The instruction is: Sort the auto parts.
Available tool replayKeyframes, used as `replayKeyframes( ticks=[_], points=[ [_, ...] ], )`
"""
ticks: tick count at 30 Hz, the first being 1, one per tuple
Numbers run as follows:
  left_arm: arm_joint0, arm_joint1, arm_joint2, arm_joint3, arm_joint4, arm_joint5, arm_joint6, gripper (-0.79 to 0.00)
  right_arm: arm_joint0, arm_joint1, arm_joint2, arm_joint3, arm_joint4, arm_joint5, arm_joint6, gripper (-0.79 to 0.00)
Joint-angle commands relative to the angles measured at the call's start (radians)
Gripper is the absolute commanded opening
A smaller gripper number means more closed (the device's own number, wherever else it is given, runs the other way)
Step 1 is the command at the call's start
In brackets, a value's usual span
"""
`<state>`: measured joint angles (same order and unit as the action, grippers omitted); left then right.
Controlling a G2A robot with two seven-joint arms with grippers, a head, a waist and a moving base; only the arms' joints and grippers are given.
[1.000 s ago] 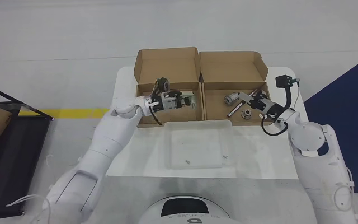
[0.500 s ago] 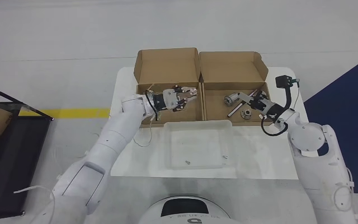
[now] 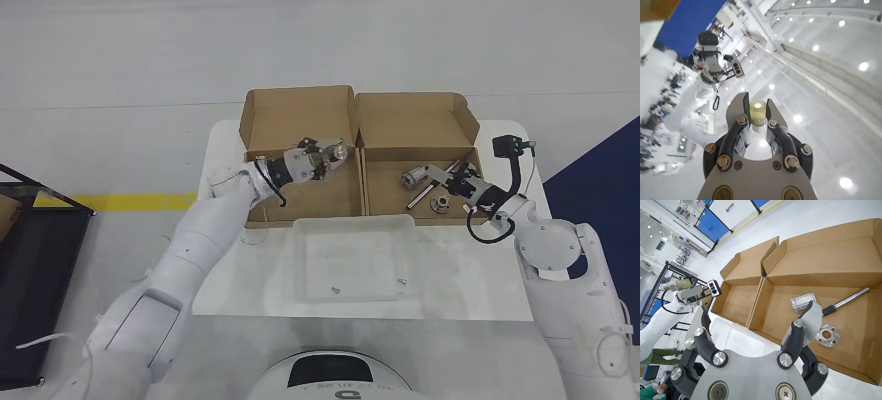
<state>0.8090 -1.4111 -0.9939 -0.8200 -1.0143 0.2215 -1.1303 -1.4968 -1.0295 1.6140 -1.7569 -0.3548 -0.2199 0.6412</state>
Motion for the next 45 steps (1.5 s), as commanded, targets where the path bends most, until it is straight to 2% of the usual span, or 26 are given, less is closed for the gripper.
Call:
replayKeyframes(
  ticks=[1,3,6,11,14,18,21,26,31,34,39,41,42,43,45],
  points=[
    [0.000,0.008,-0.009,-0.013,0.083,-0.160,-0.014,-0.785,0.000,0.000,0.000,0.000,0.000,0.000,0.000,0.000],
    [0.006,0.019,-0.023,-0.042,0.200,-0.379,0.007,-0.785,0.000,0.000,0.000,0.000,0.000,0.000,0.000,0.000],
    [0.030,0.033,-0.042,-0.076,0.347,-0.613,0.057,-0.785,0.000,0.000,0.000,0.000,0.000,0.000,0.000,0.000],
    [0.048,0.047,-0.057,-0.097,0.525,-0.779,0.140,-0.785,0.000,0.000,0.000,0.000,0.000,0.000,0.000,0.000],
    [0.064,0.052,-0.054,-0.126,0.579,-0.873,0.123,-0.785,0.000,0.000,0.000,0.000,0.000,0.000,0.000,0.000],
    [0.082,0.055,-0.054,-0.147,0.587,-0.927,0.104,-0.785,0.000,0.000,0.000,0.000,0.000,0.000,0.000,0.000],
    [0.086,0.057,-0.058,-0.150,0.585,-0.920,0.114,-0.785,0.000,0.000,0.000,0.000,0.000,0.000,0.000,0.000],
    [0.075,0.055,-0.060,-0.105,0.596,-0.805,0.209,-0.785,0.000,0.000,0.000,0.000,0.000,0.000,0.000,0.000],
    [0.026,0.042,-0.031,0.018,0.660,-0.609,0.352,-0.785,0.000,0.000,0.000,0.000,0.000,0.000,0.000,0.000],
    [-0.003,0.035,0.004,0.083,0.732,-0.513,0.384,-0.785,0.000,0.000,0.000,0.000,0.000,0.000,0.000,0.000],
    [-0.036,0.024,0.035,0.150,0.789,-0.466,0.408,-0.779,0.000,0.000,0.000,0.000,0.000,0.000,0.000,0.000],
    [-0.048,0.019,0.045,0.170,0.807,-0.445,0.414,-0.425,0.000,0.000,0.000,0.000,0.000,0.000,0.000,0.000],
    [-0.052,0.017,0.052,0.179,0.820,-0.441,0.413,-0.052,0.000,0.000,0.000,0.000,0.000,0.000,0.000,0.000],
    [-0.055,0.015,0.055,0.185,0.822,-0.440,0.411,0.000,0.000,0.000,0.000,0.000,0.000,0.000,0.000,0.000],
    [-0.059,0.013,0.058,0.196,0.825,-0.447,0.407,0.000,0.000,0.000,0.000,0.000,0.000,0.000,0.000,0.000]
  ],
)
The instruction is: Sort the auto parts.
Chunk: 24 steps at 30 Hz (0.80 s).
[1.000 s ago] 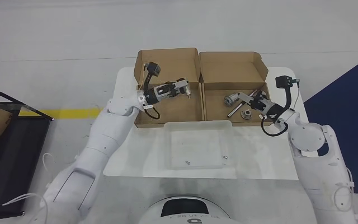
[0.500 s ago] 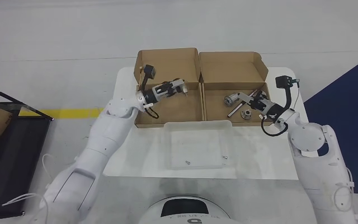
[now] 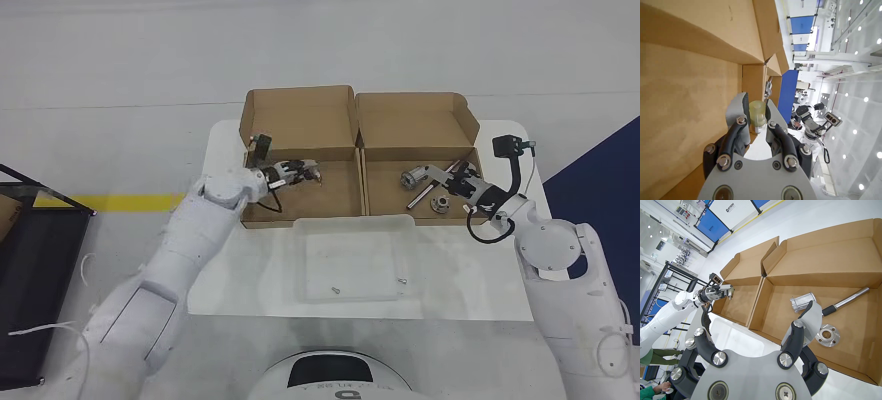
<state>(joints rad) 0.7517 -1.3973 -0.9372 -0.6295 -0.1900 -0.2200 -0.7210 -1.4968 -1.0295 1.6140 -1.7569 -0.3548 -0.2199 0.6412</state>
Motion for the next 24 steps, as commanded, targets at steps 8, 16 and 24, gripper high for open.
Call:
replayKeyframes(
  ticks=[8,16,24],
  points=[
    [0.021,0.020,-0.085,-0.035,-0.118,-0.126,-0.099,0.000,0.000,0.000,0.000,0.000,0.000,0.000,0.000,0.000],
    [0.181,0.086,-0.248,-0.369,-0.254,-0.126,-0.310,0.000,0.000,0.000,0.000,0.000,0.000,0.000,0.000,0.000],
    [0.359,0.122,-0.331,-0.691,-0.369,0.013,-0.454,0.000,0.000,0.000,0.000,0.000,0.000,0.000,0.000,0.000]
  ],
)
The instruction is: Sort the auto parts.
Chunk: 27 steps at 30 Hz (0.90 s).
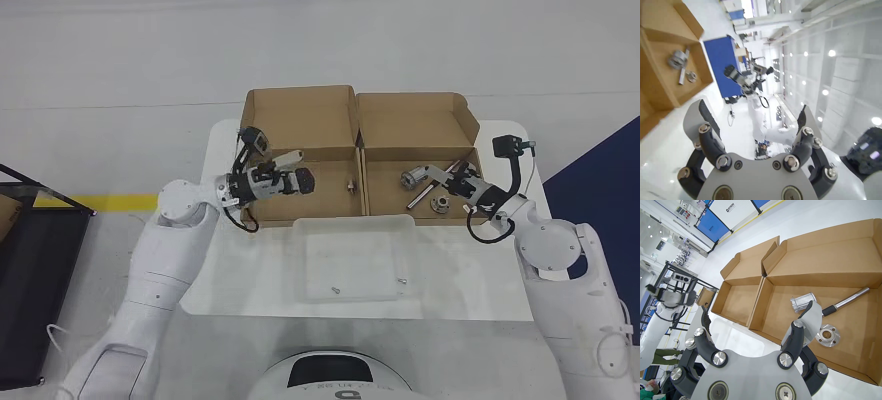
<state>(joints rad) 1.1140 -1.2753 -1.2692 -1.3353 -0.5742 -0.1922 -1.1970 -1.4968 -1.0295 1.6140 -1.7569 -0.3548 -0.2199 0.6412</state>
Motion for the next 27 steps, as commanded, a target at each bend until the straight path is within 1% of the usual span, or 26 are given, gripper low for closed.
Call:
replayKeyframes(
  ticks=[1,13,14,17,20,22,25,27],
  points=[
    [-0.004,0.000,0.001,0.015,0.015,-0.014,0.022,0.000,0.000,0.000,0.000,0.000,0.000,0.000,0.000,0.000],
    [-0.004,0.000,0.001,0.015,0.015,-0.014,0.022,0.000,0.000,0.000,0.000,0.000,0.000,0.000,0.000,0.000],
    [-0.001,0.000,0.002,0.008,0.028,-0.019,0.037,0.000,0.000,0.000,0.000,0.000,0.000,0.000,0.000,0.000],
    [0.013,0.007,0.015,-0.047,0.208,-0.067,0.126,0.000,0.000,0.000,0.000,0.000,0.000,0.000,0.000,0.000],
    [0.038,0.017,0.024,-0.124,0.380,-0.125,0.147,0.000,0.000,0.000,0.000,0.000,0.000,0.000,0.000,0.000],
    [0.068,0.025,0.021,-0.176,0.458,-0.170,0.152,0.000,0.000,0.000,0.000,0.000,0.000,0.000,0.000,0.000],
    [0.109,0.039,0.018,-0.253,0.504,-0.253,0.052,0.000,0.000,0.000,0.000,0.000,0.000,0.000,0.000,0.000],
    [0.128,0.051,0.024,-0.312,0.572,-0.307,-0.045,0.000,0.000,0.000,0.000,0.000,0.000,0.000,0.000,0.000]
  ],
)
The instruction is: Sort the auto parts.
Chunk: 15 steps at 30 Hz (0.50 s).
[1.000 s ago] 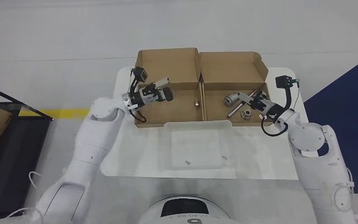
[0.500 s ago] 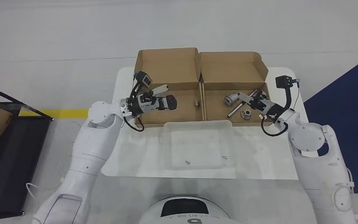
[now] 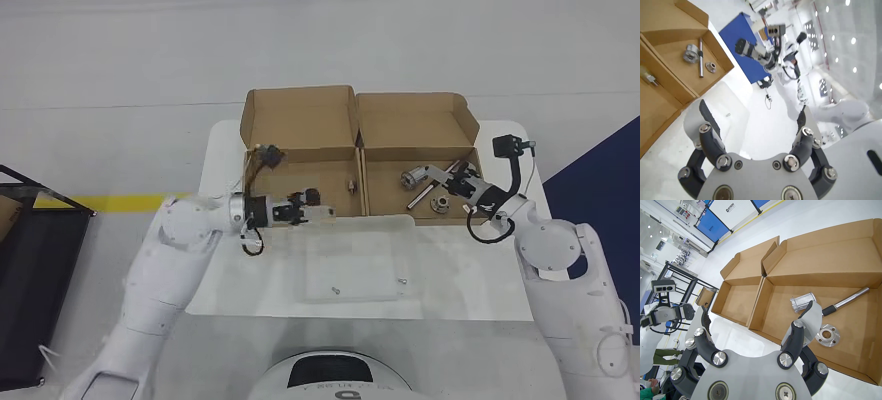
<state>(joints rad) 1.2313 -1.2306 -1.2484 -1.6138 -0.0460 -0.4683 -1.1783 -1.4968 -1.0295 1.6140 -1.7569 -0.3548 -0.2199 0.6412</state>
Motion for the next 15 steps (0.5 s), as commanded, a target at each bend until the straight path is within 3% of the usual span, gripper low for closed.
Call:
replayKeyframes(
  ticks=[1,3,15],
  points=[
    [0.020,0.012,0.006,-0.056,0.085,-0.034,-0.095,0.000,0.000,0.000,0.000,0.000,0.000,0.000,0.000,0.000],
    [0.040,0.018,-0.001,-0.094,0.138,0.008,-0.071,0.000,0.000,0.000,0.000,0.000,0.000,0.000,0.000,0.000],
    [0.040,0.018,-0.001,-0.094,0.138,0.008,-0.071,0.000,0.000,0.000,0.000,0.000,0.000,0.000,0.000,0.000]
  ],
)
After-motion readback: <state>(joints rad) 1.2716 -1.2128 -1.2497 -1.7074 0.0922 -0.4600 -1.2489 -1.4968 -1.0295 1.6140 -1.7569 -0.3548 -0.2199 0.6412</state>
